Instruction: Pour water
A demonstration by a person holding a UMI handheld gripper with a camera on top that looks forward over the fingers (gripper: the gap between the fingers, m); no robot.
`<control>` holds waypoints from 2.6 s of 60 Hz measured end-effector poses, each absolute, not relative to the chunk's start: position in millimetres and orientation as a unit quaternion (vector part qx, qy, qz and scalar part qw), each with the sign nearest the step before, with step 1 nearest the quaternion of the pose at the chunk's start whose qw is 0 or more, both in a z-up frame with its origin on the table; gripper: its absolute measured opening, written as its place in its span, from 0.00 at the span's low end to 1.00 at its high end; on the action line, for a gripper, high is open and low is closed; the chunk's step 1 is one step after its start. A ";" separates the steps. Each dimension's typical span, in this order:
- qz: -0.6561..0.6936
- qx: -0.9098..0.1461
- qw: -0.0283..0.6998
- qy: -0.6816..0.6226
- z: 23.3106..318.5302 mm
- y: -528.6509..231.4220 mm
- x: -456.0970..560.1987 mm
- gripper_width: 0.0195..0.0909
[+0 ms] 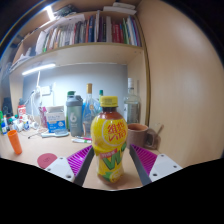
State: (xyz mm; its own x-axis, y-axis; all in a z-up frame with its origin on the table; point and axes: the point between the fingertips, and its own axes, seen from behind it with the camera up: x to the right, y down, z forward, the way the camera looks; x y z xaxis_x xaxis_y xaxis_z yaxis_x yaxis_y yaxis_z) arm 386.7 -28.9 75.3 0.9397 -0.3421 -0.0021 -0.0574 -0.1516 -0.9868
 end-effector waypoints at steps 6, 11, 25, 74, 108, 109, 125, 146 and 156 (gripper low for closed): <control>-0.112 -0.750 0.640 0.128 70.7 -11.1 388.5 0.64; -0.112 -0.746 0.640 0.149 68.3 -8.4 393.8 0.43; -0.091 -0.741 0.643 0.167 67.2 -4.9 380.8 0.20; -0.654 -0.306 0.318 -0.614 207.0 120.8 80.3 0.17; -0.508 -0.528 0.528 -0.430 239.6 106.3 115.5 0.17; -0.477 -0.558 0.544 -0.406 243.0 107.1 122.4 0.17; 0.013 -0.741 0.671 -0.006 144.0 79.3 146.1 0.17; 0.062 -0.765 0.641 -0.016 80.0 84.3 155.0 0.24; 0.034 -0.761 0.646 -0.047 74.0 81.3 149.9 0.32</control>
State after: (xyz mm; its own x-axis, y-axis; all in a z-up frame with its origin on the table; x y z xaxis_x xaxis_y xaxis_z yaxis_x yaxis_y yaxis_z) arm 149.9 81.3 74.0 0.9932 0.1162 0.0088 0.0275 -0.1602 -0.9867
